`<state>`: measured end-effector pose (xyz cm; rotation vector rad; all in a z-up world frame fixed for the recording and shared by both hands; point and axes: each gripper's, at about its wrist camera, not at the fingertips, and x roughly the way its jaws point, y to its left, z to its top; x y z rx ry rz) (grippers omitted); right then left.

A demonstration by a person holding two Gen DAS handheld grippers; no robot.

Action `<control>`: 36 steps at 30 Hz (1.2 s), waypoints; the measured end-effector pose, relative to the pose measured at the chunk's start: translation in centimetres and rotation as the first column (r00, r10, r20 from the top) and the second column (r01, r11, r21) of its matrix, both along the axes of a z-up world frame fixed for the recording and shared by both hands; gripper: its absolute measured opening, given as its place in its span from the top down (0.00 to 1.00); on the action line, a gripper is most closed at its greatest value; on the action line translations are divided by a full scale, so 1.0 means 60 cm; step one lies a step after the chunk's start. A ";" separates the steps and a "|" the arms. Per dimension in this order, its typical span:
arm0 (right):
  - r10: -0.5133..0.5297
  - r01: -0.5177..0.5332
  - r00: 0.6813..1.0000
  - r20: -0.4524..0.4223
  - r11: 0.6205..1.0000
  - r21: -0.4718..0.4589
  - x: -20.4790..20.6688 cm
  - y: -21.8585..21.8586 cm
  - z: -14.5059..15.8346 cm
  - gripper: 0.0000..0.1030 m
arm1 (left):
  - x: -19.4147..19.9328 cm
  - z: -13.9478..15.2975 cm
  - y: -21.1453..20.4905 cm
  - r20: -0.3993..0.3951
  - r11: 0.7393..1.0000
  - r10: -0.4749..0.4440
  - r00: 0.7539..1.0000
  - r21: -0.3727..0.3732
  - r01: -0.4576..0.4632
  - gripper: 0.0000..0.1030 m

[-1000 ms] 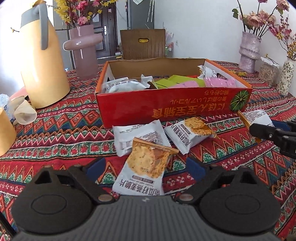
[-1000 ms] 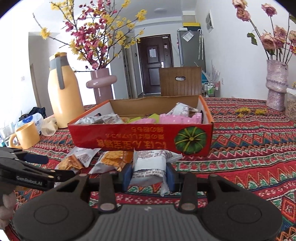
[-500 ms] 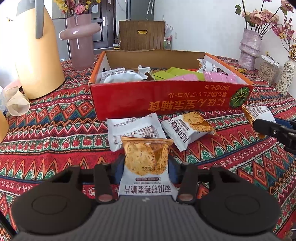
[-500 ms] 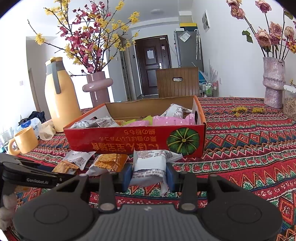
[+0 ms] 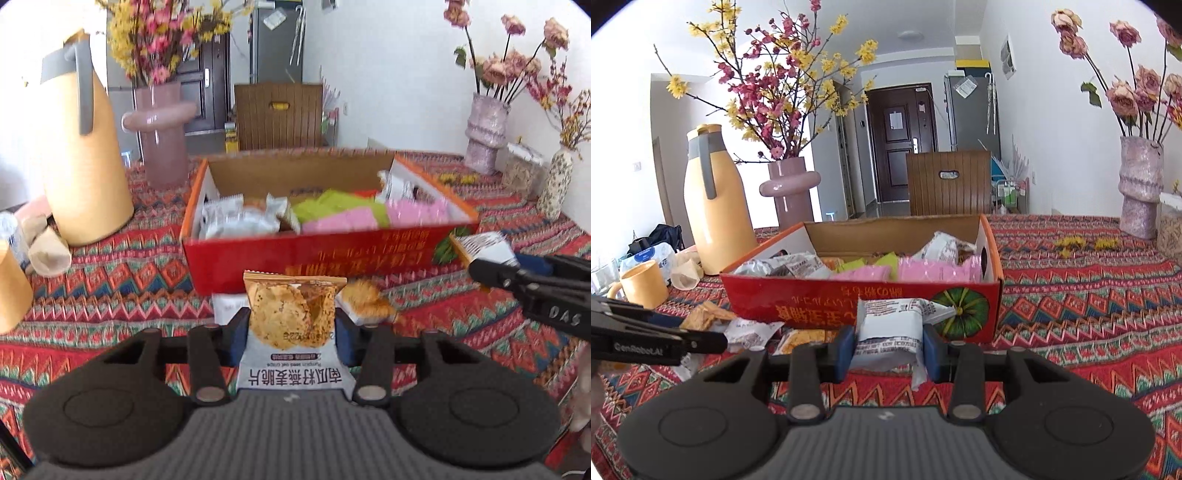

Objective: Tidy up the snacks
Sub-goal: 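Carry both packets into the box and open both tools to release them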

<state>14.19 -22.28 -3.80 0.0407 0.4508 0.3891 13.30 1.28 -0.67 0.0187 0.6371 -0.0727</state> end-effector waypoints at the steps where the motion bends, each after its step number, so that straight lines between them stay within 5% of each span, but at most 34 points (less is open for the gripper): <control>1: 0.001 -0.001 1.000 0.005 1.000 -0.002 0.003 0.001 0.003 0.63 | 0.002 0.008 -0.002 0.012 1.000 0.000 1.000 0.000 0.000 0.54; 17: -0.008 0.011 0.995 0.098 1.000 -0.024 0.119 0.015 0.072 0.63 | 0.115 0.090 -0.024 0.127 0.999 0.033 0.991 -0.026 -0.030 0.54; 31: -0.014 0.016 0.997 0.082 1.000 -0.024 0.222 0.046 0.046 0.63 | 0.208 0.057 0.000 0.187 0.991 0.128 0.974 -0.071 -0.117 0.54; 36: -0.020 0.022 0.998 0.054 0.999 -0.035 0.235 0.051 0.031 0.63 | 0.224 0.036 0.009 0.153 0.991 0.124 0.980 -0.076 -0.114 0.54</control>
